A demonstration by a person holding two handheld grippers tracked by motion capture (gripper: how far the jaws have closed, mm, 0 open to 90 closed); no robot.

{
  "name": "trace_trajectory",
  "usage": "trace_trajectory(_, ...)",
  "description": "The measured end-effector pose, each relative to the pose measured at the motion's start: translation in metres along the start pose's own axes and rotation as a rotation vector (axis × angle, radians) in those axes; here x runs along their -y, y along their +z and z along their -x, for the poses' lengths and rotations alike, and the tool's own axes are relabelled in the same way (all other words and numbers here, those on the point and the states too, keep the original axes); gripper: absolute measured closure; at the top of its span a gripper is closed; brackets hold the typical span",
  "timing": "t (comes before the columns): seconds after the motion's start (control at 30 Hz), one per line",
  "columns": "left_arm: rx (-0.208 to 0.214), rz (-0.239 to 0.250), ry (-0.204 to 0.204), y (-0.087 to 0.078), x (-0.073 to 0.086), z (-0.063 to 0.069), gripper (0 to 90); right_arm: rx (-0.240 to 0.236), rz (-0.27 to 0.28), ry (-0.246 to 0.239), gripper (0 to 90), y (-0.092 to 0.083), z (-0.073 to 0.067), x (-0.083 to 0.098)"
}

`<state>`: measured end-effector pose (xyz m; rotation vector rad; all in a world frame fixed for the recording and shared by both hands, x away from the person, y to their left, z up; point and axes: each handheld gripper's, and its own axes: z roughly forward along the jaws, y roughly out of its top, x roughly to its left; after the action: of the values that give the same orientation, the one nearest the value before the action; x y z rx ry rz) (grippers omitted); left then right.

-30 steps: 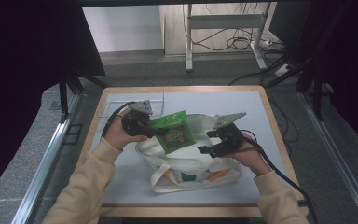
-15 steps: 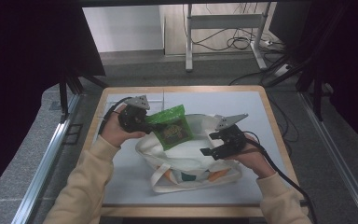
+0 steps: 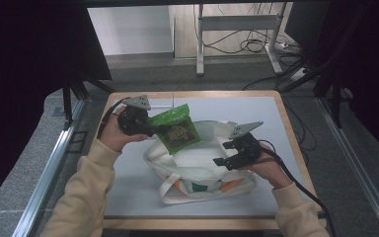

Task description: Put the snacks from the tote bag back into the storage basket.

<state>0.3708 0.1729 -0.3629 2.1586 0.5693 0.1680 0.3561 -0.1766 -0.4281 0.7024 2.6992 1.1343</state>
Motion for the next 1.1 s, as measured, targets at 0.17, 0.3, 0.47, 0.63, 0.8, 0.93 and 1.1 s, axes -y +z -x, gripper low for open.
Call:
trace_trajectory(0.17, -0.004, 0.023, -0.005, -0.008, -0.005, -0.004, 74.4, 0.001, 0.005, 0.002, 27.5, -0.002, 0.0, 0.001)
trace_trajectory(0.3, -0.009, 0.026, -0.006, -0.012, -0.011, -0.006, 74.4, 0.001, 0.007, 0.001, 27.6, -0.002, -0.001, 0.001)
trace_trajectory(0.47, -0.02, 0.028, -0.007, -0.017, -0.018, -0.008, 74.4, -0.002, 0.003, -0.001, 27.5, -0.001, -0.001, 0.001)
trace_trajectory(0.63, -0.031, 0.032, -0.005, -0.021, -0.024, -0.012, 74.5, 0.0, 0.008, -0.003, 27.5, -0.003, -0.001, 0.001)
trace_trajectory(0.8, -0.039, 0.041, -0.004, -0.026, -0.029, -0.015, 74.5, 0.002, 0.007, -0.003, 27.6, -0.004, -0.002, 0.002)
trace_trajectory(0.93, -0.039, 0.031, -0.009, -0.028, -0.034, -0.021, 74.5, 0.003, 0.007, -0.006, 27.5, -0.003, -0.002, 0.002)
trace_trajectory(1.1, -0.045, 0.045, -0.017, -0.032, -0.041, -0.03, 74.5, 0.009, 0.008, -0.01, 27.6, -0.004, -0.003, 0.001)
